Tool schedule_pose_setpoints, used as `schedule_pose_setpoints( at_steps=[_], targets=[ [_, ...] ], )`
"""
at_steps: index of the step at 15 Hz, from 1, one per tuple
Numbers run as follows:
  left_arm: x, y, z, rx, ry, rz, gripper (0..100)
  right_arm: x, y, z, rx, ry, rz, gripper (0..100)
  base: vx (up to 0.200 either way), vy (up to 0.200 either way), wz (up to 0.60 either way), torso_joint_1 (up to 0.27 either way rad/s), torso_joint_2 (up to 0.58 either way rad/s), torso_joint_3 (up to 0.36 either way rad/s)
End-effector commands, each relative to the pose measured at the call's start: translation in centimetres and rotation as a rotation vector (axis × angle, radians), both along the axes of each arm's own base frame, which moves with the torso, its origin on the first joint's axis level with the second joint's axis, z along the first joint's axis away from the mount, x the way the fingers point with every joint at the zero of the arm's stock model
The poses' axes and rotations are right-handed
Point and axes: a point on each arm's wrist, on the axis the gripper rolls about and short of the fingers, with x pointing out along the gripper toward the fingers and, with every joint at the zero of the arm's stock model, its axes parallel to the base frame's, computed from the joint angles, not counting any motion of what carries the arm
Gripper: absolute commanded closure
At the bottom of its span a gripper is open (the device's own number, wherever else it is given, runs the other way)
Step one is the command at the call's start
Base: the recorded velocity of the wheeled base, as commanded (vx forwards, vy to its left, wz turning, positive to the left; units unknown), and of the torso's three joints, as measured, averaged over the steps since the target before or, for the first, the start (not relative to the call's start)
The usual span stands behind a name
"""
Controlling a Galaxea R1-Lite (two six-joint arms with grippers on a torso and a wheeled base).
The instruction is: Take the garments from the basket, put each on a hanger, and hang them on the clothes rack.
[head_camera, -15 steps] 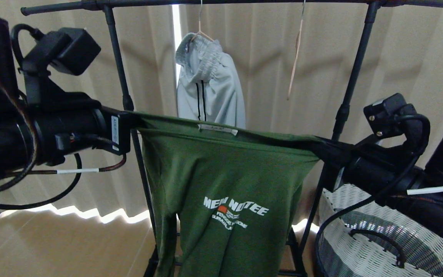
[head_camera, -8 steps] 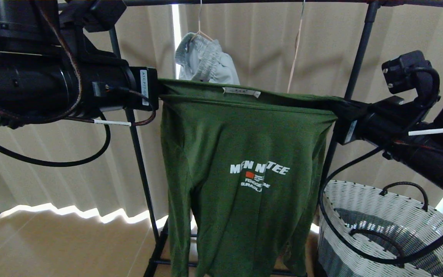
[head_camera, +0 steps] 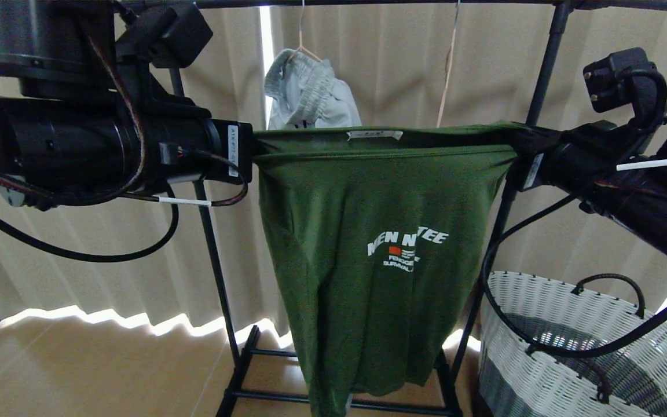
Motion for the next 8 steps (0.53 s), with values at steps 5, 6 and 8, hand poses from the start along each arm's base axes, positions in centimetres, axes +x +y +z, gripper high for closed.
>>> schedule_pose_setpoints(
  at_steps=[5,6,8],
  targets=[
    [1.5,-0.9,-0.5,-0.019,-0.039,0.003,100,-4.9,-2.5,1.4,-0.019,0.064,-0.024,100,0.000,0.000,0.00,0.000,0.00,0.000],
    [2.0,-1.2,-0.8,-0.020,-0.048,0.003,100,-6.1,-2.7,1.8,-0.027,0.084,-0.010,100,0.000,0.000,0.00,0.000,0.00,0.000],
    [2.7,-1.6,-0.5,-0.040,-0.081,0.005,100,-8.5,-2.6,2.0,-0.037,0.112,0.105,100,0.000,0.000,0.00,0.000,0.00,0.000]
  ],
)
